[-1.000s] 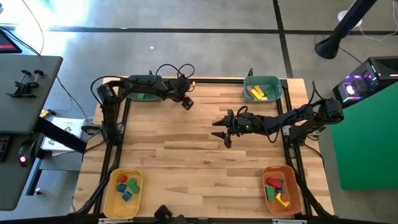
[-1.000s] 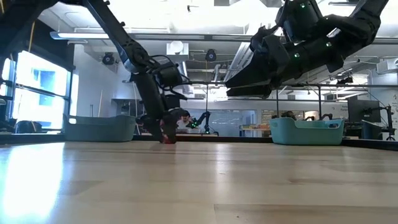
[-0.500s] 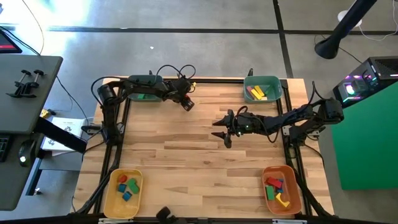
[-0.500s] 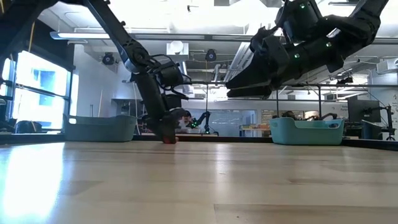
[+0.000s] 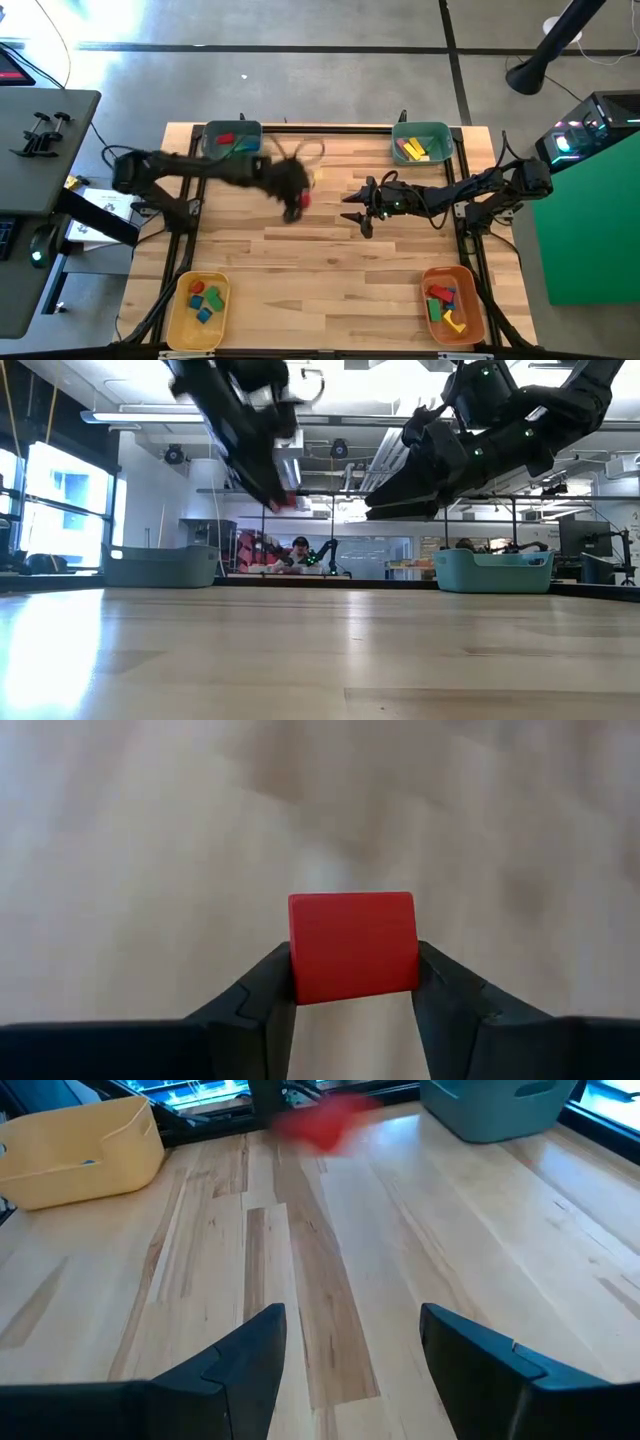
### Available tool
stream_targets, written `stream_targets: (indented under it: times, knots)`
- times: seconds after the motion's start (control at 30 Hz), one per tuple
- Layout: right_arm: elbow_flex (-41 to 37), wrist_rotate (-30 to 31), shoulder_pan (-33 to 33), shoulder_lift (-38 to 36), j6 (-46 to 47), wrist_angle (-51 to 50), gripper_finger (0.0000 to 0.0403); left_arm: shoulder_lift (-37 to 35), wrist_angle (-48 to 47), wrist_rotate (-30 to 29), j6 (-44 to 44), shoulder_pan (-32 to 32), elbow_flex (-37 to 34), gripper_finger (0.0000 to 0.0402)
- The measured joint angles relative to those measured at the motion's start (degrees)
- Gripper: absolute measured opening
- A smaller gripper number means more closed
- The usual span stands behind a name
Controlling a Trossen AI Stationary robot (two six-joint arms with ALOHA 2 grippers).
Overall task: Sort blocks by size
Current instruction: Put the red half-circle block into the yellow bin, then return to Home Position
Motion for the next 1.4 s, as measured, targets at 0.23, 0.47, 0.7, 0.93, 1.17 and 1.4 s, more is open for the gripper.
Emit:
stream_targets:
  times: [0.23, 0.47, 0.7, 0.93, 1.17, 1.4]
  knots:
    - [0.00, 0.00, 0.00, -0.02, -1.82, 0.32, 0.0227, -2.55, -16.73, -0.30, -21.15, -23.10, 0.00, 0.0134]
    - [0.00, -0.04, 0.00, -0.01, -5.61, 0.49, 0.0227, -2.42, -24.52, 0.07, -67.80, -46.87, 0.02, 0.0134]
    - [0.00, -1.76, -0.13, 0.00, -11.19, 2.89, 0.0227, -2.42, -25.51, 0.54, -111.41, -65.93, 0.01, 0.0134]
    - [0.00, -3.79, -1.43, -0.02, -15.09, 6.91, 0.0227, -1.71, -25.25, 2.19, -122.84, -71.11, -3.77, 0.0160]
    - [0.00, -4.98, -2.78, -0.02, -13.57, 6.83, 0.0227, -3.34, -26.56, 6.76, -121.75, -69.61, -6.88, 0.0234]
    - [0.00, -5.03, -2.52, -0.02, -11.61, 5.03, 0.0227, -10.50, -28.16, 6.19, -118.62, -69.19, -6.88, 0.0281]
